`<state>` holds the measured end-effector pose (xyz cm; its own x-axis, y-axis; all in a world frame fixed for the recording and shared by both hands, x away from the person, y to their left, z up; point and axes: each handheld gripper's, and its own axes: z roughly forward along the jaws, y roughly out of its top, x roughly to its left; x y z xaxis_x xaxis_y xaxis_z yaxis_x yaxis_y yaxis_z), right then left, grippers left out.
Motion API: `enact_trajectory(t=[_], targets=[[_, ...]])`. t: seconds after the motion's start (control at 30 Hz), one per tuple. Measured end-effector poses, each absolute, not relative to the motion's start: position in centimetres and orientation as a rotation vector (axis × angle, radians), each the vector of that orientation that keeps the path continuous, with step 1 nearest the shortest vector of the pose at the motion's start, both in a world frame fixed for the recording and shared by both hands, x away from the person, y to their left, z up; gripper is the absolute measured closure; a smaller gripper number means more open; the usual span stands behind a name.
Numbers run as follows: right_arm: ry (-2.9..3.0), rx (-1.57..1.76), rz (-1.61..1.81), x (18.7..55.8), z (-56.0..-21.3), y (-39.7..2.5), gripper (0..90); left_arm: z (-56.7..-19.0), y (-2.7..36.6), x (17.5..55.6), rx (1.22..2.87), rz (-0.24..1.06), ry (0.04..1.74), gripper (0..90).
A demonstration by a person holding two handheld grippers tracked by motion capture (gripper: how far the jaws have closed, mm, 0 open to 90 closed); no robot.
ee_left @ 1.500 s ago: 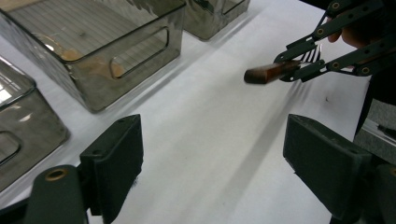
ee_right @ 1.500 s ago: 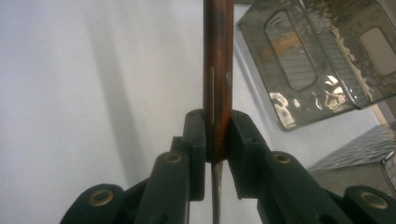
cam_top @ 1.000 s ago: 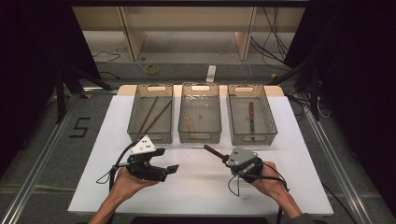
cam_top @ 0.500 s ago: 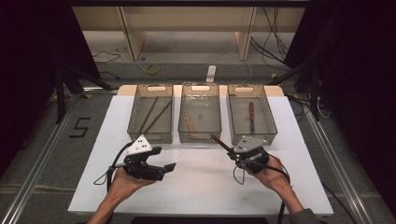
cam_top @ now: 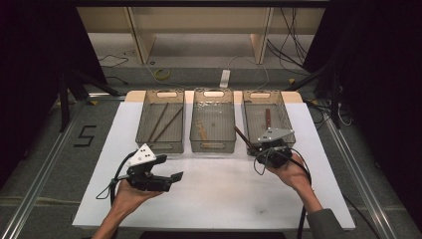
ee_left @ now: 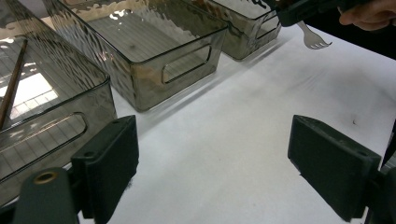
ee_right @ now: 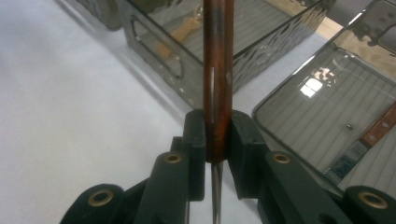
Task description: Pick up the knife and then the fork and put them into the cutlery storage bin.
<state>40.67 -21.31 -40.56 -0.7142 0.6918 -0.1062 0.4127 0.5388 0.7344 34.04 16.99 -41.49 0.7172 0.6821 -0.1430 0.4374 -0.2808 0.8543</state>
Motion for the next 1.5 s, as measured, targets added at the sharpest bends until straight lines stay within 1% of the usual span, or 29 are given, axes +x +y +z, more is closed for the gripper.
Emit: enact_trajectory(t=[0.4,0.8,1.5], targets=[[2.348,1.027,1.006,43.4,-39.4,-22.6,78.5,-41.5,17.3,34.0,1.922,0.344,0.863,15.5],[2.305,1.12,1.017,46.2,-38.4,-23.0,78.5,-41.4,17.5,33.9,1.912,0.368,0.865,15.5],[2.257,1.214,0.988,49.7,-36.9,-23.4,78.5,-41.4,17.5,33.9,1.89,0.359,0.863,15.5]])
